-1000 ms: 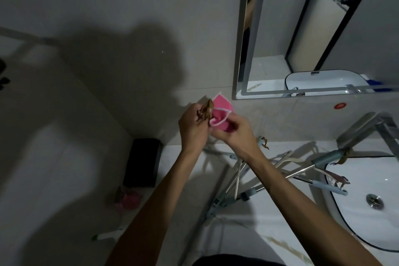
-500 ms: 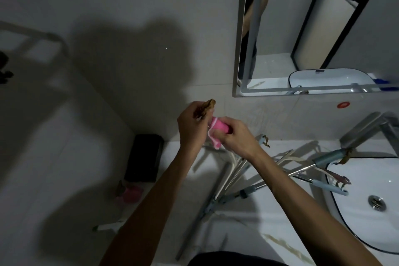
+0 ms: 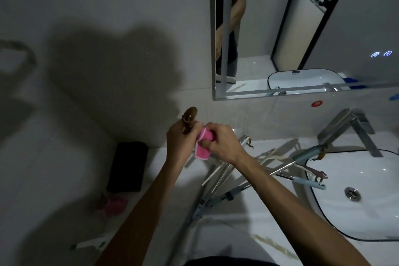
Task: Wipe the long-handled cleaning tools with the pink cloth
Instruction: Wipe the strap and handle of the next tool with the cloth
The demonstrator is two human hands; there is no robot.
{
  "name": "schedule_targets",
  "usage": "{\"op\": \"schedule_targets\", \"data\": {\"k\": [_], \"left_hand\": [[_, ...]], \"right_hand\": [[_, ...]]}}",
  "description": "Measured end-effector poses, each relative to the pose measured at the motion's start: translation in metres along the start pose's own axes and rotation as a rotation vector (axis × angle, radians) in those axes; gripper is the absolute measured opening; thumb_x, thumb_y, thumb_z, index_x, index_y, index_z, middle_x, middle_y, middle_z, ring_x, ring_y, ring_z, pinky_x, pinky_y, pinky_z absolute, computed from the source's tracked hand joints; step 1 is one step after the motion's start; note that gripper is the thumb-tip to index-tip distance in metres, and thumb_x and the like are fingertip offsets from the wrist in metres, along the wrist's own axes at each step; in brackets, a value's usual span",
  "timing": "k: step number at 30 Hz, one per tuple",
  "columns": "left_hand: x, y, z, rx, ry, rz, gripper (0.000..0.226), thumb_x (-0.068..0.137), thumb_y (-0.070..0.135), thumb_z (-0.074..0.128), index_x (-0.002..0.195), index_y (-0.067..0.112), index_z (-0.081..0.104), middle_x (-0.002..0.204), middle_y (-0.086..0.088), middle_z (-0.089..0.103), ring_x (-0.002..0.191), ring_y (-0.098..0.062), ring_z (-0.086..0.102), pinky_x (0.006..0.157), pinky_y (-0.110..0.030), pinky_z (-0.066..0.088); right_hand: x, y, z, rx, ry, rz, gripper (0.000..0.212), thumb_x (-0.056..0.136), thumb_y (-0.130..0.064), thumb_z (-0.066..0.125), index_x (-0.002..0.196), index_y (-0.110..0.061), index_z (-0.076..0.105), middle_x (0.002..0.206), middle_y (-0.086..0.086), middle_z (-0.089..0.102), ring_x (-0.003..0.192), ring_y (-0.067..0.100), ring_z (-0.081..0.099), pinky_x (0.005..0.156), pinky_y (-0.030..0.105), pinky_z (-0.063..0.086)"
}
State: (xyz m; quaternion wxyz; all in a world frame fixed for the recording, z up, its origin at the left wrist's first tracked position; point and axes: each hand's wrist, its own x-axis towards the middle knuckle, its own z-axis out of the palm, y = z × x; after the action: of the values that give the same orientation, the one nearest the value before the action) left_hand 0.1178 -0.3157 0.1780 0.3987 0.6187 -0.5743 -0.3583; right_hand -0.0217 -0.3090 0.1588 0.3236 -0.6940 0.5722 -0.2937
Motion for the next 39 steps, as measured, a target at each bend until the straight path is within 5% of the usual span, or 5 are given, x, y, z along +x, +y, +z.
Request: {"op": "schedule_targets", "data": {"k": [7,13,25,33,39], "left_hand": [[0.000,-0.003,-0.006,0.039,0.055,0.017,0.018,0.092,0.025,0.068,0.075,0.019,0.068,0.066,0.010,0.067,0.059,0.006,0.062,0.055,-0.008,0.043],[0.022,-0.015,-0.027,-0.148,0.211,-0.071,0.026,0.088,0.024,0.073,0.064,0.022,0.067,0.059,0.001,0.068,0.062,-0.022,0.067,0.073,-0.052,0.060],[0.009,-0.020,-0.017,-0.191,0.243,-0.022,0.024,0.093,0.025,0.063,0.084,0.005,0.071,0.077,-0.010,0.072,0.078,-0.029,0.070,0.074,-0.042,0.055],[0.023,-0.044,-0.044,-0.176,0.319,0.037,0.039,0.079,0.049,0.063,0.082,0.011,0.068,0.074,-0.006,0.070,0.073,-0.024,0.068,0.074,-0.043,0.057],[0.013,-0.046,-0.037,-0.271,0.285,0.036,0.024,0.082,0.017,0.078,0.091,0.021,0.056,0.062,-0.005,0.072,0.067,-0.022,0.073,0.081,-0.041,0.057]], "right_hand": [[-0.004,0.011,0.008,-0.016,-0.030,-0.034,0.020,0.089,-0.020,0.071,0.106,-0.010,0.065,0.087,0.004,0.065,0.072,0.010,0.060,0.067,0.016,0.047],[-0.015,0.037,0.009,-0.125,-0.162,0.014,0.014,0.090,-0.013,0.071,0.103,-0.013,0.066,0.089,-0.003,0.066,0.076,0.008,0.062,0.072,0.020,0.049],[-0.002,-0.006,0.013,-0.064,0.164,-0.155,0.019,0.086,-0.017,0.073,0.104,-0.010,0.072,0.082,0.003,0.073,0.070,0.015,0.068,0.073,0.027,0.056],[-0.027,0.037,0.038,-0.365,-0.048,0.106,0.013,0.098,-0.023,0.062,0.099,-0.016,0.073,0.086,0.004,0.073,0.074,0.021,0.070,0.074,0.036,0.060],[-0.034,0.045,0.041,-0.455,-0.252,0.237,0.023,0.102,-0.028,0.056,0.112,-0.011,0.067,0.103,0.009,0.072,0.089,0.022,0.070,0.080,0.030,0.056]]}}
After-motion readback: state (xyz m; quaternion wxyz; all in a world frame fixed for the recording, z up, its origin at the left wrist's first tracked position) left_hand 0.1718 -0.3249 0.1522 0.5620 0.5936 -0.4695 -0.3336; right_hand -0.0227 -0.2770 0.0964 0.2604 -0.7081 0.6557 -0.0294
